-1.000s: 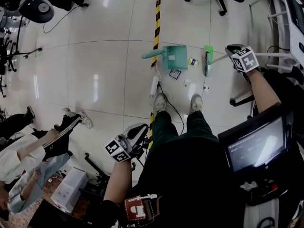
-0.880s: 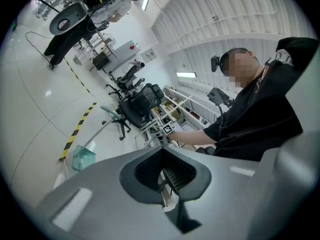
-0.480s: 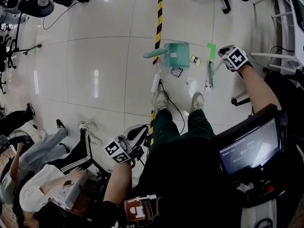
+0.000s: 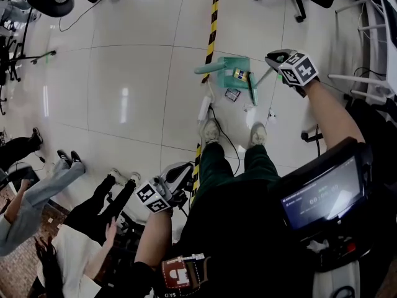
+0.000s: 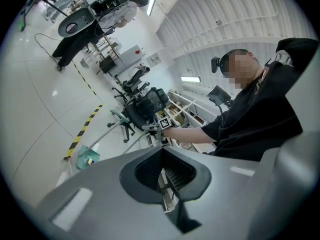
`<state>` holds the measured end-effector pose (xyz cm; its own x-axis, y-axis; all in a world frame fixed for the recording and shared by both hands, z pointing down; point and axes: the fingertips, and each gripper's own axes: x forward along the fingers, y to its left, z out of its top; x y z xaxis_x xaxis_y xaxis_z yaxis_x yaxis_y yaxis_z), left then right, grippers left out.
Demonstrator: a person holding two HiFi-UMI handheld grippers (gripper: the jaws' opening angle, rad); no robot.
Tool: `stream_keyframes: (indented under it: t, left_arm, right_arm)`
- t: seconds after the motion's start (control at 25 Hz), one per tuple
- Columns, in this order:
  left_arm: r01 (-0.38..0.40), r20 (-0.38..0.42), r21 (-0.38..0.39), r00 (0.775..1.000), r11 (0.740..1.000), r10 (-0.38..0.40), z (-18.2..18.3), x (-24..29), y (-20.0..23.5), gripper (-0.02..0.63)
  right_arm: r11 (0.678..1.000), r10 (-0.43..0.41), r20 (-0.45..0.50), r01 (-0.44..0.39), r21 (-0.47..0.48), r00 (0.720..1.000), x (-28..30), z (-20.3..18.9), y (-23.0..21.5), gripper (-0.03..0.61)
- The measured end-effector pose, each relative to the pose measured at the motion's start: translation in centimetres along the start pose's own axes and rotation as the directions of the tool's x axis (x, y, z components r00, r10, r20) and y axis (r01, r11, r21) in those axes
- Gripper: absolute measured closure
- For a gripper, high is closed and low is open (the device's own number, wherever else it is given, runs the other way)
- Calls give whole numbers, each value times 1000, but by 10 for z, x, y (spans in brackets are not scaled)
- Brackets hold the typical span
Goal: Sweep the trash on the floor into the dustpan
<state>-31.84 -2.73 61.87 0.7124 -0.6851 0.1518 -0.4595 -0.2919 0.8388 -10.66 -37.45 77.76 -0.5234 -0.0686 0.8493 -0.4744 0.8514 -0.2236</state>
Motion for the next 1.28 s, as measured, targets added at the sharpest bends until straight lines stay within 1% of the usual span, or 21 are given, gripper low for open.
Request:
stream_keyframes:
  t: [0.08, 0.2, 0.32, 0.48, 0.6, 0.76, 0.84, 0.92, 1.08, 1.2, 1.28]
  left_arm:
    - [-1, 4, 0, 1000, 1000, 1, 0, 0, 0, 617]
    - [2, 8, 2, 1000, 1000, -2, -2, 3, 2, 617]
    - [9, 0, 13, 1000, 1000, -9, -4, 6, 3, 617]
    - [29, -14, 51, 999, 998, -28, 6, 10, -12, 617]
    - [42, -26, 82, 999, 996, -40, 16, 30, -26, 617]
    - [53, -38, 103, 998, 993, -49, 21, 62, -53, 617]
    - [55, -39, 122, 998, 991, -51, 22, 80, -68, 617]
    - [44, -36, 124, 999, 991, -40, 26, 103, -90, 617]
    - [9, 6, 123, 1000, 992, -10, 48, 145, -129, 618]
    - [-4, 41, 131, 999, 991, -1, 40, 153, -149, 617]
    - [-9, 44, 139, 999, 990, 3, 28, 152, -158, 617]
  right_arm:
    - [1000, -4, 18, 4, -4, 1000, -10, 6, -4, 538]
    - [1000, -3, 16, 3, 20, 1000, -26, -7, -10, 538]
    - [997, -34, 13, 33, 69, 999, -45, -31, -14, 538]
    - [993, -103, -22, 104, 62, 994, -90, -67, -6, 538]
    - [988, -138, -37, 140, 60, 990, -129, -93, -9, 538]
    - [984, -151, -35, 153, 93, 988, -181, -131, -8, 538]
    - [982, -150, -14, 150, 114, 989, -207, -148, -5, 538]
    - [982, -132, -2, 131, 135, 991, -237, -162, -6, 538]
    - [983, -95, 45, 86, 160, 995, -282, -168, -13, 538]
    - [986, -79, 85, 66, 152, 993, -296, -179, -3, 537]
    - [989, -68, 100, 53, 140, 993, -302, -187, 7, 538]
